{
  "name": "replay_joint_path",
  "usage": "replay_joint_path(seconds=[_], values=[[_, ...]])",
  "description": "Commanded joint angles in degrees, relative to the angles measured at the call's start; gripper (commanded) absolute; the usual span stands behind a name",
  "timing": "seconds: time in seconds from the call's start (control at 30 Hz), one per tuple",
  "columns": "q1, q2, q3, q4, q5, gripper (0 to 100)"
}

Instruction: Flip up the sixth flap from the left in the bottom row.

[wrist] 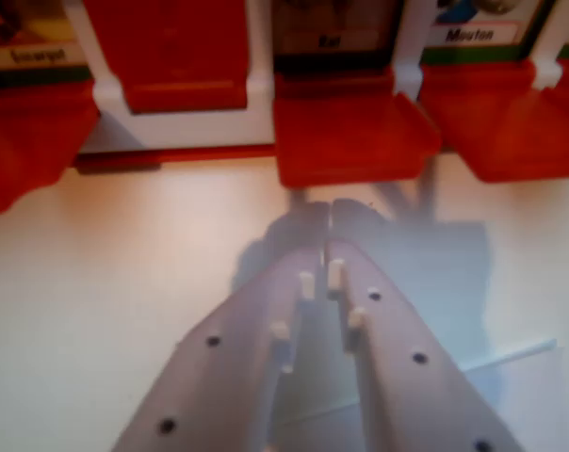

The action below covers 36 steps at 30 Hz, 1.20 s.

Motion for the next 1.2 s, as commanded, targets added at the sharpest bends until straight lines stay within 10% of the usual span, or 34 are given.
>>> replay_joint_path(seconds=[0.0, 1.17], values=[[0.62, -1.76, -7.03, -1.67, -0.18, 0], [0.53, -16.7, -21.09, -4.48, 0.26, 0]])
